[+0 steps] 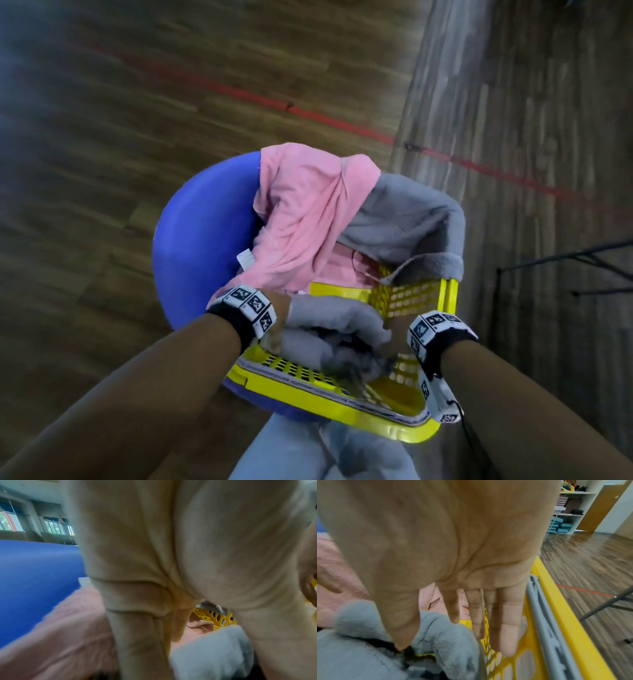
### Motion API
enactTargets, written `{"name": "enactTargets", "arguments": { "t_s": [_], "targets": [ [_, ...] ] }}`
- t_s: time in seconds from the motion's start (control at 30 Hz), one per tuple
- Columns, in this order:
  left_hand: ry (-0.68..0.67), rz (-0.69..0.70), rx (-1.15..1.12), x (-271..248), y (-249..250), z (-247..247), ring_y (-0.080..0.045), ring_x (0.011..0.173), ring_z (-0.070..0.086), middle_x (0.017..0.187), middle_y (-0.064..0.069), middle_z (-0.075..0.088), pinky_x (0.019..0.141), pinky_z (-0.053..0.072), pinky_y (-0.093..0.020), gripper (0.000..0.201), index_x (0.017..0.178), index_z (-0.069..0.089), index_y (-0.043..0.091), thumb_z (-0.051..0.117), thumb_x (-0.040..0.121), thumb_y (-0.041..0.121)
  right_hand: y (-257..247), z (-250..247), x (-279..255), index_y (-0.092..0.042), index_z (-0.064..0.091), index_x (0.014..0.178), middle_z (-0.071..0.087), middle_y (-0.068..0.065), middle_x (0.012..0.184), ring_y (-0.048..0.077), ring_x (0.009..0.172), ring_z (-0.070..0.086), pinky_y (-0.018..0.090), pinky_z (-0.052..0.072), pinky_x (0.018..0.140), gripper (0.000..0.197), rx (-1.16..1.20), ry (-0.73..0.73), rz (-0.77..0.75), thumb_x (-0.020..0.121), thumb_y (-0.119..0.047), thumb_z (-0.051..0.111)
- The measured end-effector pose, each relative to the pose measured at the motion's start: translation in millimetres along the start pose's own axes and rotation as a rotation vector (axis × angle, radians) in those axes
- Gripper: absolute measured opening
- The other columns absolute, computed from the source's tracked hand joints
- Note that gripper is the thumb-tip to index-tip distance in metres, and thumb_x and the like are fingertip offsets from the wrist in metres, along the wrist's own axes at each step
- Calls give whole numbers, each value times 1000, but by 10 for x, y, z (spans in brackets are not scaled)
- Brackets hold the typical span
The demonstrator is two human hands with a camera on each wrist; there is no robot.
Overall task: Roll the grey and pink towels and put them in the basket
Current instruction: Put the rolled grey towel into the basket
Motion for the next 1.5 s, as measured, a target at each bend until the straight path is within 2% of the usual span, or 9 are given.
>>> {"name": "enactTargets", "arguments": {
  "t_s": [0.2,0.43,0.57,0.73,0.9,1.1,1.27,1.4,1.5],
  "targets": [
    [78,94,65,520,117,-203,-28,103,64,117,-13,65,74,47,-32,69,116,56,13,85,60,41,1,-148,159,-23,46,136,54,9,136,28,117,56,35,46,91,73,153,40,59,76,-62,53],
    [197,157,149,1077,264,-1,-39,135,36,151,-13,30,109,36,-49,94,147,24,18,76,71,36,-176,-131,589,-24,30,140,41,14,144,37,123,51,41,41,96,68,306,115,98,82,-52,55],
    [69,66,152,1317,257,295,-42,136,30,153,-7,31,109,28,-57,93,148,23,26,60,74,68,-266,90,800,-15,39,133,52,19,133,36,116,55,36,44,88,50,324,94,54,92,-41,52],
    [-143,90,110,1405,297,569,-34,129,44,148,-9,43,103,38,-53,73,140,44,23,48,82,67,-302,257,847,-21,43,132,58,15,127,34,111,58,36,46,85,48,327,-27,19,93,-50,41],
    [6,100,32,1341,375,192,-33,127,46,141,-12,49,102,36,-45,73,136,46,20,42,81,68,-159,-126,733,-23,55,120,62,12,121,32,106,61,38,51,86,42,379,55,30,85,-47,51],
    [409,229,-182,1188,653,-820,-32,120,52,138,-7,48,94,48,-46,53,136,44,19,56,88,38,84,-1091,420,-23,48,127,50,8,125,33,114,44,45,35,93,41,-35,678,62,87,-28,50],
    [807,236,27,1099,875,-1574,-32,129,41,139,-5,48,99,38,-46,52,128,55,22,57,78,34,485,-1199,410,-30,41,140,42,4,142,33,134,27,54,10,112,50,-281,423,172,96,-52,34],
    [884,127,170,1079,816,-1874,-37,141,26,151,-5,37,105,26,-57,61,133,51,29,62,73,39,654,-1352,271,-21,56,125,58,6,123,29,117,50,44,25,106,41,-262,479,141,94,-43,40],
    [853,80,234,1080,726,-1879,-37,143,19,154,-4,31,106,24,-59,63,133,47,27,65,74,40,732,-1551,92,-10,42,126,52,18,122,41,103,57,44,40,88,34,220,613,102,95,-24,41]
  ]
}}
Point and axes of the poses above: each hand's wrist, its own x-axis towards the middle knuckle, its own z-axis out of the palm, y = z × x, the point moved 6 cm from there along x, towards the middle knuckle
